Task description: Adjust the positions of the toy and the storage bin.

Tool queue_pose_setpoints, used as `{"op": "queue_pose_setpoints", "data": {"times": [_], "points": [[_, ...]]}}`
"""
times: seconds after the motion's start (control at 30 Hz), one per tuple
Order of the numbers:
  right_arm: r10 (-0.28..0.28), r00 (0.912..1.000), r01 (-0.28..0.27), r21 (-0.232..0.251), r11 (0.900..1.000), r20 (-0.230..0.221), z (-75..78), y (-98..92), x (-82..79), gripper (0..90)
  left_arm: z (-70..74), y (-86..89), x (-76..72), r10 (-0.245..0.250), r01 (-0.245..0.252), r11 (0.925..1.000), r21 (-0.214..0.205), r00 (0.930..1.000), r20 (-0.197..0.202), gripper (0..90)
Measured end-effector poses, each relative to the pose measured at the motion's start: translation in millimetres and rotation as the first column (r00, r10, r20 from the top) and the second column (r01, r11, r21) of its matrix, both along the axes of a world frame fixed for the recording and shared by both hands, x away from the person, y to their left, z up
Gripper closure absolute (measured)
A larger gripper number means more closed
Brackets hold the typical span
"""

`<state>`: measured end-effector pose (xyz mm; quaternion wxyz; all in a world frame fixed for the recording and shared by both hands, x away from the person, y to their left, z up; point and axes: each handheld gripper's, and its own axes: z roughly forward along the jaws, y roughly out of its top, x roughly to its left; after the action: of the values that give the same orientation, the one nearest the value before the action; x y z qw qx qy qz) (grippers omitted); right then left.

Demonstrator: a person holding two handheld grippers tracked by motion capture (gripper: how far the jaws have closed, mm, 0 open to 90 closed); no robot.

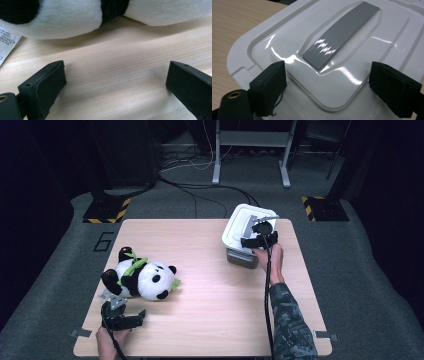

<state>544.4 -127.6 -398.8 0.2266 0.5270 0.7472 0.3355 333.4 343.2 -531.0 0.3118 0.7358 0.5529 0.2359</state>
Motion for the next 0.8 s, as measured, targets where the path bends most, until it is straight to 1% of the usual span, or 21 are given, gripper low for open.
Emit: {"op": "queue_pose_setpoints", "data": {"times": [0.17, 0.23, 0.27, 0.33, 0.4, 0.43, 0.47, 0.5, 0.53, 0.67, 0.7, 0.8], "points": [[0.006, 1.0, -0.006, 0.004, 1.0, 0.005, 0.1, -3.4, -2.9, 16.6, 0.1, 0.1, 0.0, -0.001, 0.001, 1.0, 0.001, 1.0, -0.002, 2.4], [0.007, 1.0, -0.007, -0.006, 1.0, 0.006, 0.7, -5.0, -3.9, 18.0, 0.0, 0.0, 0.0, 0.0, 0.0, 1.0, 0.0, 1.0, 0.0, 2.4], [0.011, 0.9999, -0.011, -0.007, 0.9999, 0.001, 1.3, -7.7, -5.2, 19.9, 0.1, 0.1, 0.0, -0.001, 0.001, 1.0, 0.001, 1.0, -0.002, 2.4], [0.018, 0.9998, -0.018, -0.004, 0.9998, -0.002, 1.7, -10.8, -6.4, 20.9, 0.1, 0.0, 0.0, -0.001, 0.001, 1.0, 0.001, 1.0, -0.001, 2.4], [0.015, 0.9998, -0.015, 0.003, 0.9999, -0.01, 2.0, -12.4, -7.3, 21.0, 0.1, 0.0, 0.0, -0.001, 0.001, 1.0, 0.001, 1.0, -0.001, 2.4], [0.024, 0.9997, -0.024, 0.001, 0.9997, -0.002, 1.7, -14.5, -7.1, 21.2, 0.1, 0.0, 0.0, -0.001, 0.001, 1.0, 0.0, 1.0, -0.002, 2.4], [0.023, 0.9997, -0.023, 0.004, 0.9997, -0.011, 2.1, -15.3, -8.2, 21.2, 0.1, 0.1, 0.0, -0.001, 0.001, 1.0, 0.001, 1.0, -0.002, 2.4], [0.026, 0.9996, -0.026, -0.001, 0.9997, -0.008, 2.1, -16.0, -8.5, 21.2, 0.0, 0.0, 0.0, -0.001, 0.001, 1.0, 0.001, 1.0, -0.001, 2.4], [0.031, 0.9994, -0.031, -0.009, 0.9995, -0.015, 3.1, -16.8, -10.3, 21.2, -0.3, -0.1, 0.1, 0.001, -0.001, 1.0, -0.001, 1.0, 0.004, 2.4], [0.036, 0.9991, -0.036, -0.015, 0.9992, -0.021, 4.0, -18.4, -12.1, 21.2, -0.3, -0.1, 0.1, 0.0, 0.0, 1.0, 0.0, 1.0, 0.004, 2.4], [0.042, 0.9987, -0.043, -0.021, 0.9989, -0.028, 4.8, -19.6, -13.7, 21.2, -0.3, -0.1, 0.1, 0.001, -0.001, 1.0, 0.0, 1.0, 0.003, 2.4], [0.056, 0.9981, -0.057, -0.031, 0.9979, -0.027, 5.2, -22.0, -16.1, 21.2, -0.3, -0.1, 0.1, 0.001, -0.001, 1.0, -0.001, 1.0, 0.004, 2.4]]}}
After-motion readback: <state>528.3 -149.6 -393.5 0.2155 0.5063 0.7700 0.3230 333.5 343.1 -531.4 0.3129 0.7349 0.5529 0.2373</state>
